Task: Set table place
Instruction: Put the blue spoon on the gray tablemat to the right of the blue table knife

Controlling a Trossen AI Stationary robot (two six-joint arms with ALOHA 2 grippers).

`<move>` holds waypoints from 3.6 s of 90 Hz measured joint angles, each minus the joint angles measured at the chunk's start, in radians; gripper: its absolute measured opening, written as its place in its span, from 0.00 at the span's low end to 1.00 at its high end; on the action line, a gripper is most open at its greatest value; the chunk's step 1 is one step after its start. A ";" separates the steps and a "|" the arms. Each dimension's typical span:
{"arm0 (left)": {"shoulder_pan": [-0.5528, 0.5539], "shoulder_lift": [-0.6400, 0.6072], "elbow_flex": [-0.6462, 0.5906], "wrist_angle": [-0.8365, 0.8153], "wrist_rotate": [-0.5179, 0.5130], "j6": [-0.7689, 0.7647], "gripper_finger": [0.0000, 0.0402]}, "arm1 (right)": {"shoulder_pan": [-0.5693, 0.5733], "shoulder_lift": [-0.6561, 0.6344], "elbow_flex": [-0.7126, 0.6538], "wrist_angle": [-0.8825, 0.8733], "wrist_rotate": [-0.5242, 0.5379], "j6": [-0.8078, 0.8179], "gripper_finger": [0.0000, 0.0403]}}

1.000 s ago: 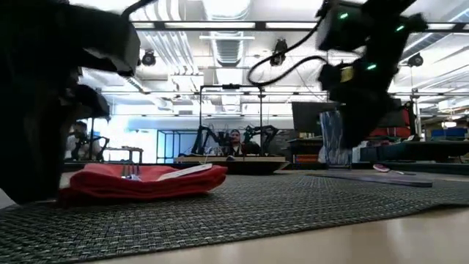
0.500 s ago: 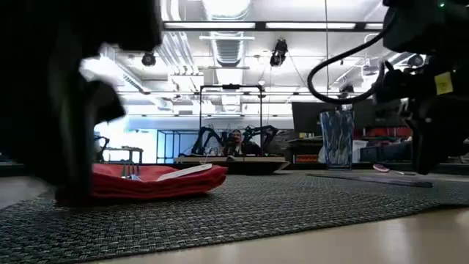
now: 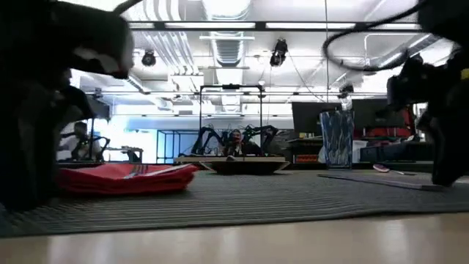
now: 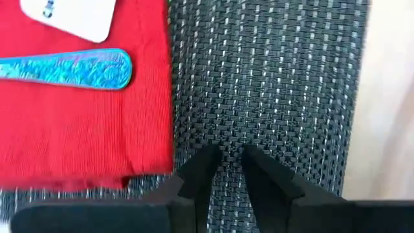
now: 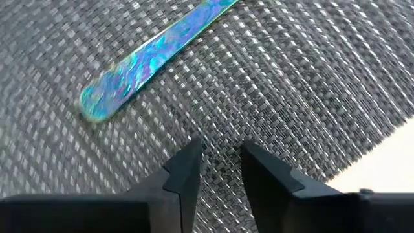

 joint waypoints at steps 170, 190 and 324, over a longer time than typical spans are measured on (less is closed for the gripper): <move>-0.028 -0.149 -0.007 -0.030 -0.096 -0.075 0.19 | -1.248 -0.045 -0.048 -0.063 0.079 -0.474 0.20; -0.028 -0.149 -0.007 -0.026 -0.096 -0.075 0.19 | -1.256 -0.043 -0.049 -0.046 0.073 -0.478 0.03; -0.006 -0.149 -0.007 -0.007 -0.235 0.057 0.19 | -0.130 -0.097 -0.017 0.021 0.125 0.759 0.00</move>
